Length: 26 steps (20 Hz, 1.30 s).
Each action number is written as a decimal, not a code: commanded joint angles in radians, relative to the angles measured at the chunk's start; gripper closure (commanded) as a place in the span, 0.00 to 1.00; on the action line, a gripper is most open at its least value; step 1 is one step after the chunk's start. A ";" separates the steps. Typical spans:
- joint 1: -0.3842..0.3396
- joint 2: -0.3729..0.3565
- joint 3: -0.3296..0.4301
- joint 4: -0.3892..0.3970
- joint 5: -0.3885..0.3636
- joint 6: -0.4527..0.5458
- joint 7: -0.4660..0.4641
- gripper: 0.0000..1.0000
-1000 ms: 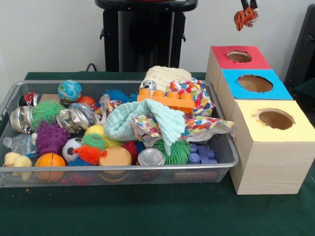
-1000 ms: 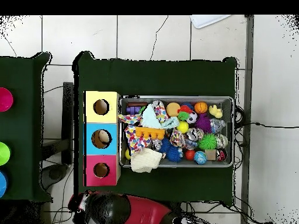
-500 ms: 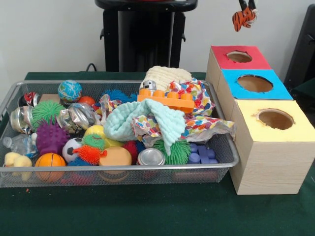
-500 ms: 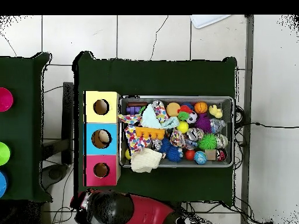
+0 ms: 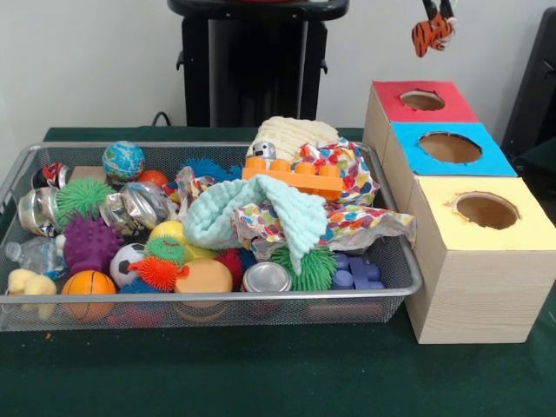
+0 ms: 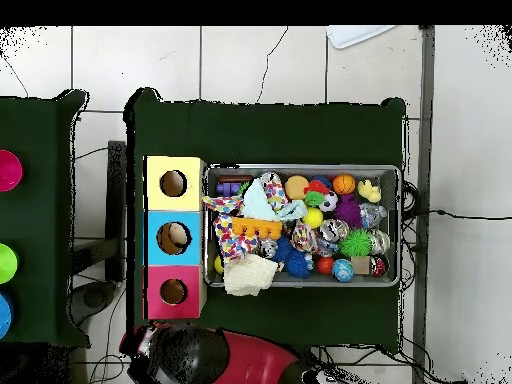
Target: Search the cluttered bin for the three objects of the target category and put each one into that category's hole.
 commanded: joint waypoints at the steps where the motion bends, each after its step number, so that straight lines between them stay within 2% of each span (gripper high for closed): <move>1: -0.028 0.051 -0.017 -0.163 0.028 0.084 0.135 1.00; 5: -0.018 0.075 -0.046 -0.192 0.019 0.091 0.118 1.00; 11: -0.019 0.066 -0.060 -0.209 0.010 0.123 0.115 1.00; 26: -0.025 0.110 -0.091 -0.238 -0.037 0.115 0.068 1.00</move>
